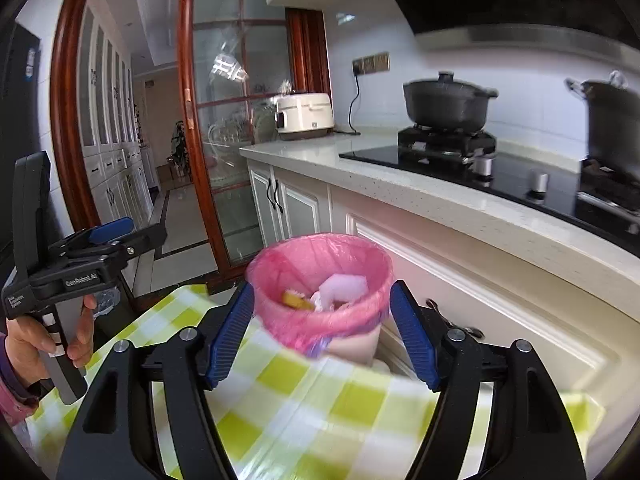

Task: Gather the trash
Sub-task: 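Carry tissue and bread to the pink bin and open both tools, then move both tools back over the table toward the bag and fruit net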

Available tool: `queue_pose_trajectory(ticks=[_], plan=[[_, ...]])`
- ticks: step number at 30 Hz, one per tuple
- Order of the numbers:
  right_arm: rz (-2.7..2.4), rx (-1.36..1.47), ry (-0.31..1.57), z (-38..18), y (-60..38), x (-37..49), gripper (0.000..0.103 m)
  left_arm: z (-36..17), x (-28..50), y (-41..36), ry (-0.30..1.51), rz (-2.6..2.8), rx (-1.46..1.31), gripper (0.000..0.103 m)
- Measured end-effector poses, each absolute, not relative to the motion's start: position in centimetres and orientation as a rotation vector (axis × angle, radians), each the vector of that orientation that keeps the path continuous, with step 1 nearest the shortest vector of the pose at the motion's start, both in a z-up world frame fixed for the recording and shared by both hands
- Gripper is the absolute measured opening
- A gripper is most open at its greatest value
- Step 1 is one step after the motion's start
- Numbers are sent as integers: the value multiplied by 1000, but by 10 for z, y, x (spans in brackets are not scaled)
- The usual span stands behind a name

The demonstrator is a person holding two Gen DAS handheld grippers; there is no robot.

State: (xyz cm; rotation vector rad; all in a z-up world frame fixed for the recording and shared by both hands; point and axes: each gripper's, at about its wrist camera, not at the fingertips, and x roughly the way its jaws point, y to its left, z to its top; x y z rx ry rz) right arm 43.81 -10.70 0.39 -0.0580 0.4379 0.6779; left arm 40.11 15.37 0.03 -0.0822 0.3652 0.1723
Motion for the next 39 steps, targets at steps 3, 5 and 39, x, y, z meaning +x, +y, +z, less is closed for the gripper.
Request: queue_pose_trajectory(ticks=[3, 5, 39], plan=[[678, -35, 432, 7, -124, 394, 72, 4, 351, 132, 351, 166, -65, 98], [671, -28, 427, 6, -133, 367, 72, 2, 319, 118, 346, 176, -50, 98], [527, 90, 630, -125, -202, 242, 75, -156, 246, 18, 643, 129, -124, 92]])
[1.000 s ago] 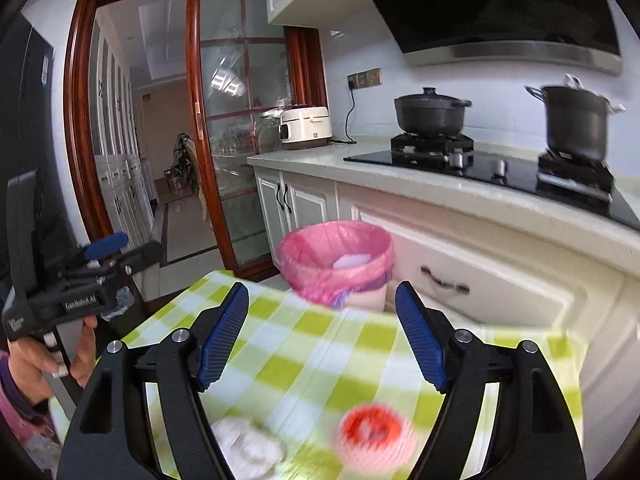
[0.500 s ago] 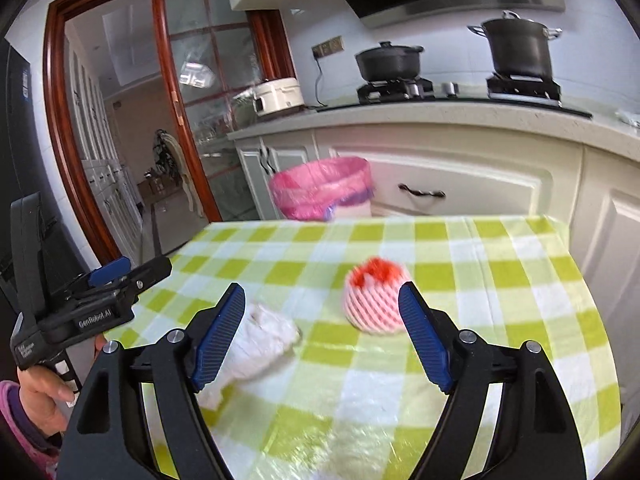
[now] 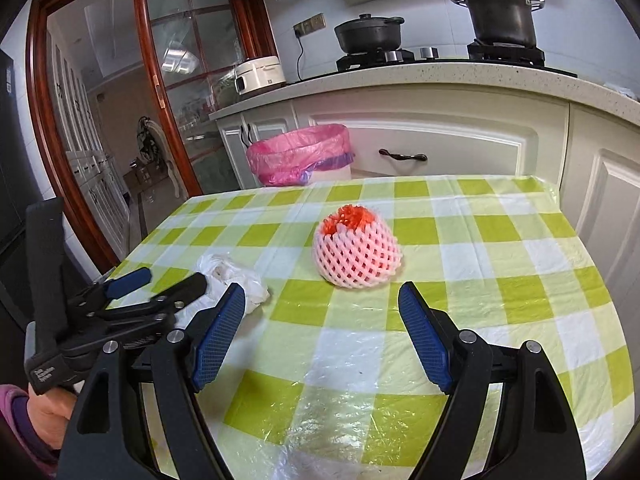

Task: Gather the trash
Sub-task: 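Move both tools back over the table toward the bag and fruit net, then grasp the white plastic bag with the left tool while the right tool grasps the pink fruit net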

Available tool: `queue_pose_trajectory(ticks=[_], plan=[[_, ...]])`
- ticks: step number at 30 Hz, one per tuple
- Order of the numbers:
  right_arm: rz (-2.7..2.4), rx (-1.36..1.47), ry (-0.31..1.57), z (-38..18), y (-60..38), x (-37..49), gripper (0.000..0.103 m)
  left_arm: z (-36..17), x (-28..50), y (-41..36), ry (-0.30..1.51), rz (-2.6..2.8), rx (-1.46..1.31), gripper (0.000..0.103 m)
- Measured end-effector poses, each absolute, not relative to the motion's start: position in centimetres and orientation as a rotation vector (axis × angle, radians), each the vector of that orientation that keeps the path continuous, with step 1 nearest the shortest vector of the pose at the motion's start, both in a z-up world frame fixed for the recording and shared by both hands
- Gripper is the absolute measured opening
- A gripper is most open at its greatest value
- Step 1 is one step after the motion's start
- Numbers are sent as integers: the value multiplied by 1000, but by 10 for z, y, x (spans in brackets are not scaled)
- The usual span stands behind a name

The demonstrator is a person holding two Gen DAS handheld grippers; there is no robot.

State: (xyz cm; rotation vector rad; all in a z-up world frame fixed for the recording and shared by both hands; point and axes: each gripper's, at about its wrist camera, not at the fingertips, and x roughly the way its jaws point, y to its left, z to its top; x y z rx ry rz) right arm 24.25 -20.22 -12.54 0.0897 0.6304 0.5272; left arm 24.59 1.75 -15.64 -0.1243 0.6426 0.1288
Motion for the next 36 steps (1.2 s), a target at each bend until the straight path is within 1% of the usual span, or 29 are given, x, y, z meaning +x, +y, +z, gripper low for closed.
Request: queue_pose_trajectory(ticks=[4, 11, 13, 15, 17, 18, 20, 26, 36], plan=[[523, 85, 628, -126, -204, 244, 75, -166, 255, 13, 670, 120, -131, 89], [500, 98, 648, -132, -212, 258, 75, -184, 267, 13, 751, 97, -140, 72], [495, 90, 662, -136, -211, 265, 75, -185, 270, 13, 761, 92, -140, 69], [489, 86, 683, -142, -209, 274, 75, -188, 273, 10, 775, 78, -135, 56], [487, 84, 702, -147, -206, 284, 75, -188, 273, 9, 778, 67, -130, 51], [486, 83, 709, -149, -205, 288, 75, -188, 273, 9, 774, 62, -132, 46], [489, 80, 726, -154, -200, 298, 75, -187, 273, 11, 769, 53, -132, 41], [490, 46, 779, -168, -182, 324, 75, -180, 268, 19, 739, 60, -107, 36], [482, -28, 854, -180, -149, 361, 75, -163, 262, 43, 681, 86, -114, 36]])
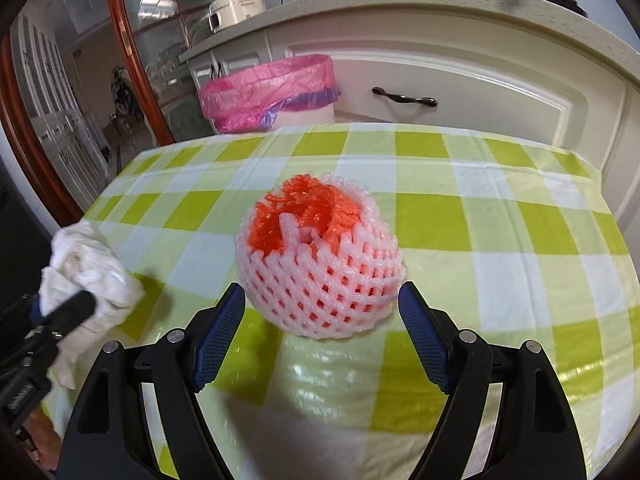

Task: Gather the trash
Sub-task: 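Grasp the white plastic bag with the left tool while the right tool grasps the pink fruit net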

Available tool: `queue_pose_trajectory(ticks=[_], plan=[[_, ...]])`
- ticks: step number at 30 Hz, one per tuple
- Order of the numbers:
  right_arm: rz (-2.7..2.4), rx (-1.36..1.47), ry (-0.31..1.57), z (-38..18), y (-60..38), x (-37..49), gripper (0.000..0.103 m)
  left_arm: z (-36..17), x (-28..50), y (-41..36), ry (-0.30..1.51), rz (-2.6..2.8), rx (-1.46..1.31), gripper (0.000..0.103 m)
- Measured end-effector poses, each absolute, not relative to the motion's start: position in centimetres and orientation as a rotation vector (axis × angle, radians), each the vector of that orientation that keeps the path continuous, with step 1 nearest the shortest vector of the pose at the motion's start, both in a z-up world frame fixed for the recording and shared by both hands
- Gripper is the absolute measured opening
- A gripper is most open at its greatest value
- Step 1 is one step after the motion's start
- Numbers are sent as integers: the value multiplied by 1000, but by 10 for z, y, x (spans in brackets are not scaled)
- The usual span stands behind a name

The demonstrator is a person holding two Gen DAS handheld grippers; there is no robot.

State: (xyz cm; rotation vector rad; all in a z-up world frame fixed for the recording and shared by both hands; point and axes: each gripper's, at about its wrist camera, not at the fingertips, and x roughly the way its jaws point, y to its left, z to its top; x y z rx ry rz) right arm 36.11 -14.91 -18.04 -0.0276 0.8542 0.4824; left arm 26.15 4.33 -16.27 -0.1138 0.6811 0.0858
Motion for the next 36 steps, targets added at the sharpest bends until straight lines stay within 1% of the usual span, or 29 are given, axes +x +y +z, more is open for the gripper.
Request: queue_pose_trajectory(ticks=[1, 7, 20, 22, 24, 27, 30, 36], plan=[[478, -43, 856, -180, -146, 363, 75, -161, 261, 46, 676, 89, -117, 36], [455, -95, 864, -181, -137, 365, 84, -157, 258, 52, 660, 95, -125, 36], [396, -126, 868, -183, -120, 384, 84, -151, 251, 57, 639, 105, -120, 36], [408, -131, 861, -183, -119, 384, 75, -150, 250, 58, 639, 108, -122, 36], [418, -116, 854, -180, -120, 384, 60, -150, 249, 58, 639, 111, -121, 36], [429, -88, 843, -175, -125, 380, 49, -148, 248, 59, 636, 114, -121, 36], [449, -63, 816, -166, -131, 371, 45, -145, 246, 58, 629, 115, -121, 36], [485, 1, 770, -143, -145, 349, 43, -132, 239, 49, 604, 105, -107, 36]])
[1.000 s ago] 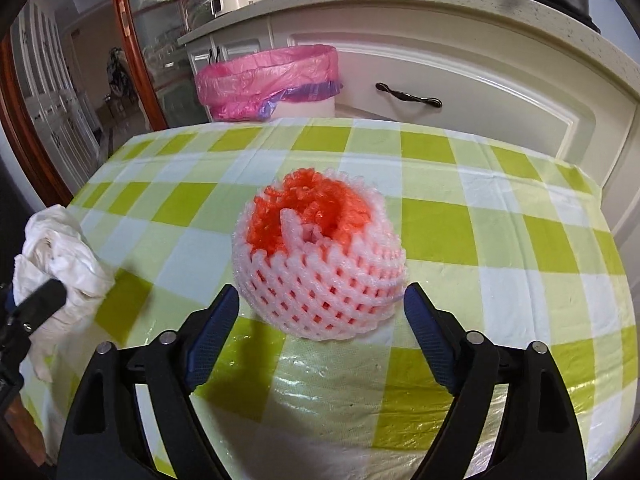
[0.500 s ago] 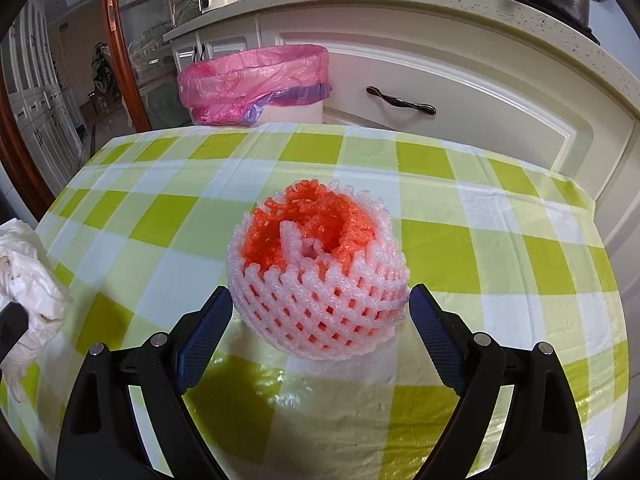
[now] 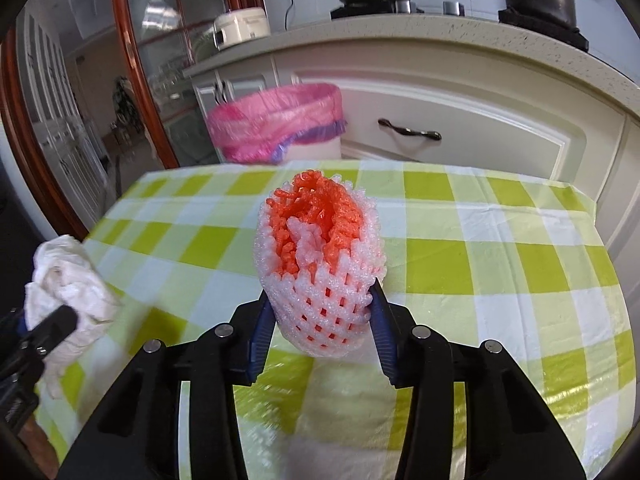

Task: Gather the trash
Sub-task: 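Grasp the white plastic bag with the left tool while the right tool grasps the pink fruit net, then carry the bag and fruit net to the pink bin and open both tools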

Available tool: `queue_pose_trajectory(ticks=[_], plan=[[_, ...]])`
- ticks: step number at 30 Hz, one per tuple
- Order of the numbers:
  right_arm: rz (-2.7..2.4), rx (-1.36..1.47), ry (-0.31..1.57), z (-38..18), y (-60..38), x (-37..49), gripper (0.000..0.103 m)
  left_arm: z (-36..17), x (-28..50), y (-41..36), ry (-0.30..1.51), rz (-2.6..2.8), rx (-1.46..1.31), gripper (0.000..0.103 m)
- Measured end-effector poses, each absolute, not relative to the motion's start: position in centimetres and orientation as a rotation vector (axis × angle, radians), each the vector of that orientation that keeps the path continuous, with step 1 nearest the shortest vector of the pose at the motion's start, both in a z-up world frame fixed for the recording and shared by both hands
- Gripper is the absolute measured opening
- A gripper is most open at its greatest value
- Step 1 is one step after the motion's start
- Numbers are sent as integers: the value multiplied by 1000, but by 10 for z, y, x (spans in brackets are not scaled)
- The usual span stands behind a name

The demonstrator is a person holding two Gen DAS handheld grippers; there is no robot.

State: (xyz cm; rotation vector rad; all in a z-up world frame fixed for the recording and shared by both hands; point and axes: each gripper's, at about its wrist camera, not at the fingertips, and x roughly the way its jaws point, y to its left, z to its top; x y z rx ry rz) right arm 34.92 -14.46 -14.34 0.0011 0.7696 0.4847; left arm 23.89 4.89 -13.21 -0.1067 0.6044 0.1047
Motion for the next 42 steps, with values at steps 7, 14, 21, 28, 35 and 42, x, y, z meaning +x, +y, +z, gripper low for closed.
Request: queue_pose_trajectory(ticks=[7, 14, 21, 28, 35, 42], plan=[[498, 39, 717, -117, -159, 318, 43, -108, 224, 41, 553, 96, -94, 36], [518, 41, 657, -91, -168, 284, 43, -88, 208, 34, 513, 80, -88, 36], [558, 41, 584, -59, -168, 259, 43, -63, 195, 35, 461, 64, -100, 36], [592, 35, 513, -31, -158, 249, 43, -34, 186, 36, 400, 49, -98, 36], [607, 27, 470, -8, -146, 260, 43, -9, 200, 48, 359, 45, -91, 36], [624, 7, 448, 7, -130, 291, 44, 6, 234, 62, 352, 31, -79, 36]])
